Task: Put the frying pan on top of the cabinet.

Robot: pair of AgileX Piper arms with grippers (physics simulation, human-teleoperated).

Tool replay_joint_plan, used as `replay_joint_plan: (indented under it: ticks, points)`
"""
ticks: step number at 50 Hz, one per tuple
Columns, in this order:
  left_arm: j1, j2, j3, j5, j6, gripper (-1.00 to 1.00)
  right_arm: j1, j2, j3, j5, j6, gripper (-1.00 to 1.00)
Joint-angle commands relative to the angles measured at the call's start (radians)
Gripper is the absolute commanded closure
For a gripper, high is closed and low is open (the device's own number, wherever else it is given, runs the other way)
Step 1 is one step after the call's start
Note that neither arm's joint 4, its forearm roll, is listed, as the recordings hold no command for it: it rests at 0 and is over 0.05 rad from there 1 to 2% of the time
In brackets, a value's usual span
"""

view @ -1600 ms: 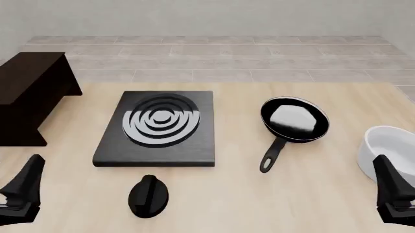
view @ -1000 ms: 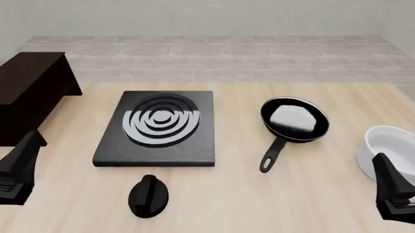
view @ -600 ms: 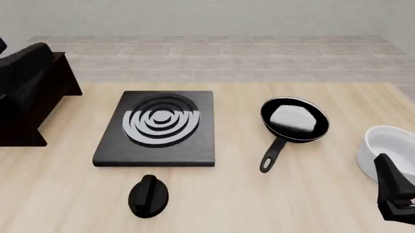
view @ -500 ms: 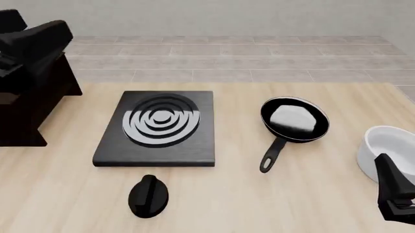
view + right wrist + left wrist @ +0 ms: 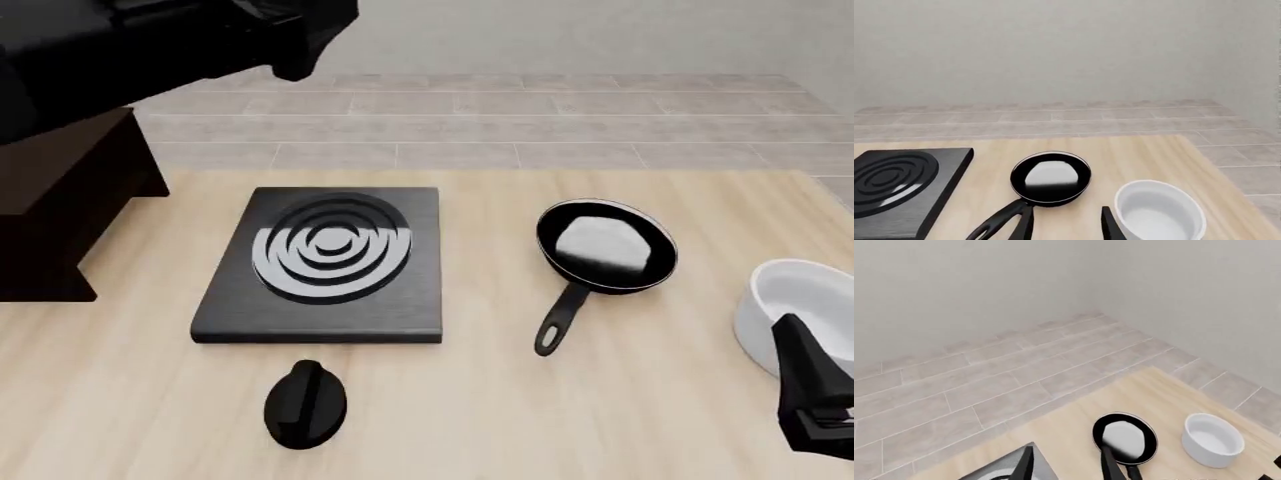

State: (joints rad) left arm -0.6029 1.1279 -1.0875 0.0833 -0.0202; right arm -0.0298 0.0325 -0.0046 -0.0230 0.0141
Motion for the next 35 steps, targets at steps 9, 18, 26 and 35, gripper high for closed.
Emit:
replay_joint_plan:
  ticks: [9,18,26,35]
  points:
    - [-0.066,0.317,-0.138,-0.053,0.002,-1.0,-0.006,-0.006,0.001,0.006,-0.002,-1.0]
    - [-0.106,0.404,-0.16,-0.069,0.01,-1.0,-0.007,-0.006,0.001,0.005,0.0,-1.0]
    - [-0.109,0.485,-0.164,-0.099,-0.004,-1.0,0.001,-0.01,0.002,0.008,-0.003,-1.0]
    - [-0.103,0.568,-0.188,-0.122,-0.002,-1.0,-0.004,-0.017,0.004,0.011,-0.001,-1.0]
